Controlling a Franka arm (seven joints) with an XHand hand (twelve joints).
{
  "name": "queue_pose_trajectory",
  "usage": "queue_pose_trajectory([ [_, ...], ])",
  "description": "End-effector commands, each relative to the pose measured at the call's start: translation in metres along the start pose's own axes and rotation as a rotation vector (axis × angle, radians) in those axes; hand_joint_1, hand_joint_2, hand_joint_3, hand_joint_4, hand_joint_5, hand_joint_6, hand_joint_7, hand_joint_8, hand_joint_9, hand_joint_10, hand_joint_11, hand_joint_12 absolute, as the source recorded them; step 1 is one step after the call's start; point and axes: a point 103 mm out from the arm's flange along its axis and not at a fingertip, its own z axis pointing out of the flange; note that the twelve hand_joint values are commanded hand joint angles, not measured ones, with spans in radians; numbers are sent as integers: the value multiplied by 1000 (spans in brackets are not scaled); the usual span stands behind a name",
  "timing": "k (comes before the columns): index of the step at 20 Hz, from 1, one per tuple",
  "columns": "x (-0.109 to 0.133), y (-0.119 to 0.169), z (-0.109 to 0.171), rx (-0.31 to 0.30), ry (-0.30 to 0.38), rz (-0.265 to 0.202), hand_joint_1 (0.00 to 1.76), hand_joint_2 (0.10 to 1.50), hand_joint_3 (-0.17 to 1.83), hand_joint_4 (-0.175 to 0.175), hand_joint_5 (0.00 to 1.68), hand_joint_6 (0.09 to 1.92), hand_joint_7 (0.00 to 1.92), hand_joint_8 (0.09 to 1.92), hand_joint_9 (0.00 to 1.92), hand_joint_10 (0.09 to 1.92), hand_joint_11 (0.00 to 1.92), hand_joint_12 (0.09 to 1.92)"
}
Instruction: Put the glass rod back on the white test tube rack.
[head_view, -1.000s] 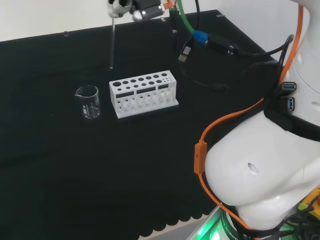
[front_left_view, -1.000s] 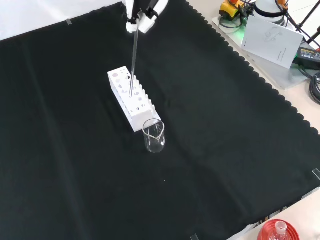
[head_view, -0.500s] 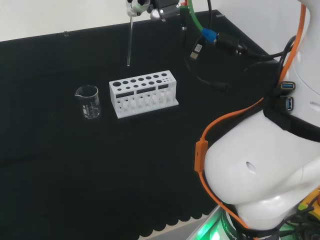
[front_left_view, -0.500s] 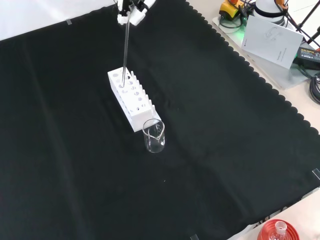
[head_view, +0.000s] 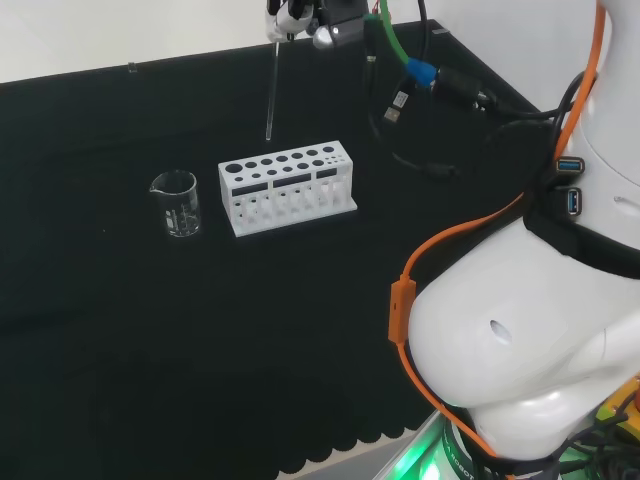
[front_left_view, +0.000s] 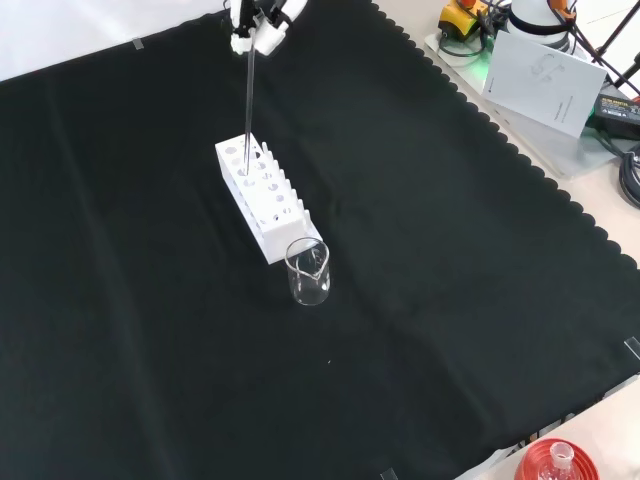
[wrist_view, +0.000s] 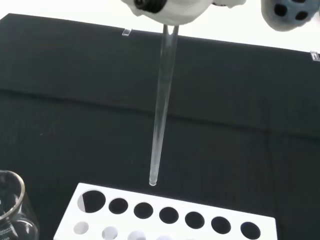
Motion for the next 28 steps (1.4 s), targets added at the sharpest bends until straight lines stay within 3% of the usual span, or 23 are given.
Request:
queue_pose_trajectory([
  [1, 0, 0, 6, 11, -2, 1, 1331, 1020, -175, -175, 1413, 118, 1642, 87, 1716, 256, 1653, 420],
  [28, 21, 3, 31, 58, -19, -20, 1331, 1020, -175, -175, 1412, 121, 1643, 87, 1718, 254, 1654, 419],
])
